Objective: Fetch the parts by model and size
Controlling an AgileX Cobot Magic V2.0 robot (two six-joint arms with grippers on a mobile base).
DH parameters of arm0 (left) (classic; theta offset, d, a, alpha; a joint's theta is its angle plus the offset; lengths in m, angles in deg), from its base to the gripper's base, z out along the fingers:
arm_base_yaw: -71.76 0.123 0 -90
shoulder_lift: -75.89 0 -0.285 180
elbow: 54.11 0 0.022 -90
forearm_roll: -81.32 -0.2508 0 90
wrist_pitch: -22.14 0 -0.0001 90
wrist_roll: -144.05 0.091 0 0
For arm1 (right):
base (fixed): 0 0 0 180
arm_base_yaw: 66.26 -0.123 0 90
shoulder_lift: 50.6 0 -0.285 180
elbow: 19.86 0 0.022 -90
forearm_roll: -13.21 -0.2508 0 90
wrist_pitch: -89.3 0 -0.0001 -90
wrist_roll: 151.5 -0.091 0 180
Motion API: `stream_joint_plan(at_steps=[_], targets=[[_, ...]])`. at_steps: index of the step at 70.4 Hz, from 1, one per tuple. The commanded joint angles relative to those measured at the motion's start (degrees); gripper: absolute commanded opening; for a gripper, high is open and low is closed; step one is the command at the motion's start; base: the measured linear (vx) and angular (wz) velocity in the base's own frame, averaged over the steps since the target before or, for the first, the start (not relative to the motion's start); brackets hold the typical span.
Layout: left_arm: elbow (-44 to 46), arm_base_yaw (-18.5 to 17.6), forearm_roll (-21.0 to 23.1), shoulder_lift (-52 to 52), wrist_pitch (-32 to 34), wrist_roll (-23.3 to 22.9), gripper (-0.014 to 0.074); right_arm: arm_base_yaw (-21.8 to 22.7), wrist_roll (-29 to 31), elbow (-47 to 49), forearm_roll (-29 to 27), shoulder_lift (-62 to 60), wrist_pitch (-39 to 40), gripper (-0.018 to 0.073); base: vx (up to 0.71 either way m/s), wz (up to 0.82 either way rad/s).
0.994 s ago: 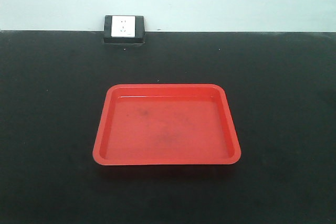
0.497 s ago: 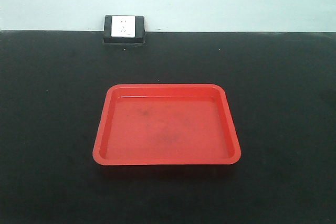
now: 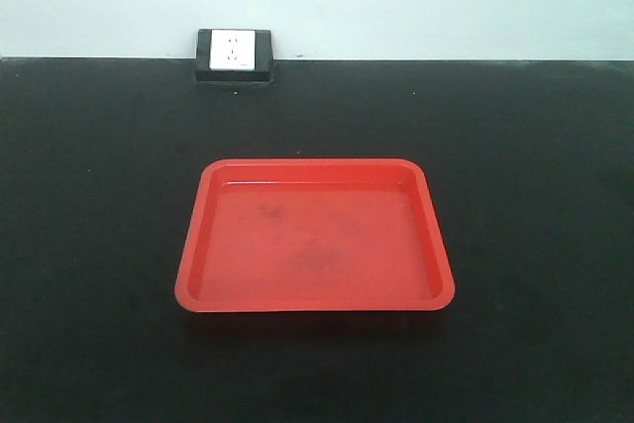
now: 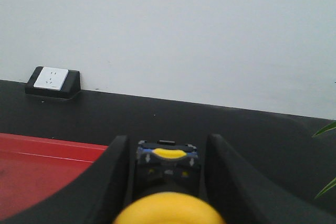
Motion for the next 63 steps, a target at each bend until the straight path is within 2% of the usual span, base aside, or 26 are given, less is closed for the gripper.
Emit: stream_joint_plan(at_steps=[1,7,18,29,40,51,59,63], targets=[[5.48,-0.47,3.29,5.76,2.14,-0.02,-0.0004,0.25,-0.05,1.74,0.29,0.48,5.06,-0.0010,0.00,0.00],[8.60,-0.47,5.94,11.21,0.45,0.92,-0.0004,0.25,-0.05,1.74,0.29,0.48,5.11,-0.0010,0.00,0.00],[14.05,-0.47,12.12,21.08,-3.38,5.58,-0.0004,0.25,-0.05,1.74,0.23,0.48,5.26,-0.0010,0.00,0.00],[20.13,-0.52,17.75,30.20,-7.22,6.14,-0.0004,0.25,-0.05,1.74,0.23,0.48,5.26,-0.0010,0.00,0.00],[26.28,-2.94,17.72,38.64,-9.53,5.63,-0.0004,0.25,-0.05,1.74,0.23,0.48,5.26,-0.0010,0.00,0.00],[31.25,-7.59,17.50,45.37,-10.71,3.39,-0.0004,0.25,-0.05,1.74,0.23,0.48,5.26,-0.0010,0.00,0.00],[34.86,-11.79,14.97,50.26,-11.89,0.03,-0.0004,0.25,-0.05,1.74,0.23,0.48,5.26,-0.0010,0.00,0.00],[36.89,-14.19,12.15,52.78,-13.09,-4.05,-0.0004,0.25,-0.05,1.74,0.23,0.48,5.26,-0.0010,0.00,0.00]])
